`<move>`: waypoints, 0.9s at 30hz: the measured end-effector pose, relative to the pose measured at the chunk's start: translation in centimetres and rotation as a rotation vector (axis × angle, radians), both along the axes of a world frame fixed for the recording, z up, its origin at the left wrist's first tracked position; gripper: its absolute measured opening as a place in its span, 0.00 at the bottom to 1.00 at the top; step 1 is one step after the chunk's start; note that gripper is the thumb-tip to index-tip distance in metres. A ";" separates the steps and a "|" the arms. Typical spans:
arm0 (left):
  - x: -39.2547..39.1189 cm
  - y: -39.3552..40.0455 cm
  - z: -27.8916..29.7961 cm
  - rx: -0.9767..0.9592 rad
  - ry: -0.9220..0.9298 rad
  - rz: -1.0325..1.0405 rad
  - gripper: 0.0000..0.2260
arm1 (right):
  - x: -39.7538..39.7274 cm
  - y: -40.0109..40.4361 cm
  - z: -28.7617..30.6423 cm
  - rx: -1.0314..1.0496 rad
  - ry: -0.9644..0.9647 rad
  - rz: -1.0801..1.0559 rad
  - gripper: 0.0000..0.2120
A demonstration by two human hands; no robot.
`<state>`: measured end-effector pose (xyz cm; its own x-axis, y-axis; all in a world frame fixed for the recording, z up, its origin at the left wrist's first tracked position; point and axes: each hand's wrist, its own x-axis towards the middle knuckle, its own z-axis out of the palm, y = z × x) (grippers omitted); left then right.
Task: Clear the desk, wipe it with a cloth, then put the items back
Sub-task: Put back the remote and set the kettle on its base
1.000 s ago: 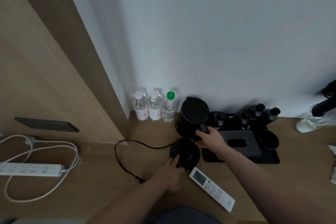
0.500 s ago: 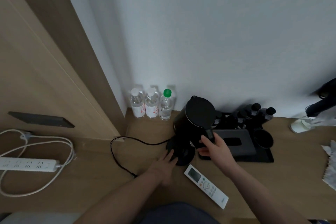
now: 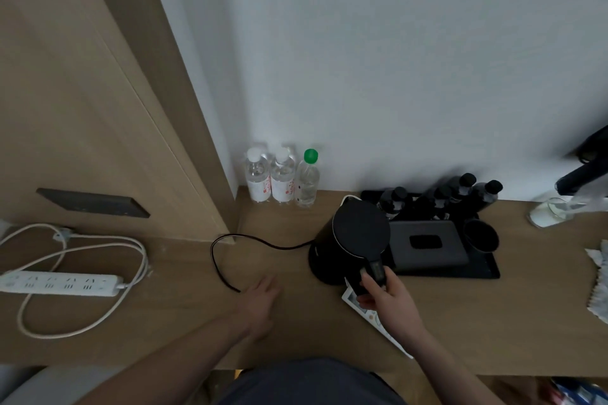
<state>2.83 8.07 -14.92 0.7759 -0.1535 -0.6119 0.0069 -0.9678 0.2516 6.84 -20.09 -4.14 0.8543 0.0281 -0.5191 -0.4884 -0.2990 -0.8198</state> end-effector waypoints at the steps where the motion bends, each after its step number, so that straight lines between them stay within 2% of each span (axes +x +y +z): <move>1: 0.4 -0.7 0.1 -0.011 0.006 -0.011 0.37 | -0.2 0.3 0.1 -0.014 -0.012 0.014 0.06; 5: 2.4 -4.1 0.5 -0.066 0.066 -0.051 0.36 | -0.6 0.7 0.2 -0.102 -0.022 0.075 0.07; 10: 4.1 -6.6 0.6 -0.038 0.143 -0.072 0.39 | 0.1 0.4 1.1 -0.169 -0.028 0.136 0.04; 16: 4.6 -7.0 -0.4 -0.034 0.130 -0.030 0.43 | 0.5 -0.4 1.3 -0.201 -0.036 0.282 0.06; 20: 4.9 -7.3 -0.1 -0.082 0.097 0.023 0.40 | 0.7 -0.7 1.5 -0.200 -0.065 0.298 0.05; 23: 5.2 -7.8 0.5 -0.158 0.077 0.097 0.35 | 1.2 -1.3 1.2 -0.268 -0.124 0.336 0.05; 27: 5.1 -7.6 0.7 -0.229 0.059 0.165 0.29 | 2.4 -2.1 1.7 -0.340 -0.159 0.462 0.05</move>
<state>7.96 0.50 -14.22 0.7658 -0.1681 -0.6208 0.1803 -0.8704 0.4581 9.28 -22.16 -2.42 0.8611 0.2696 -0.4310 -0.1247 -0.7099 -0.6932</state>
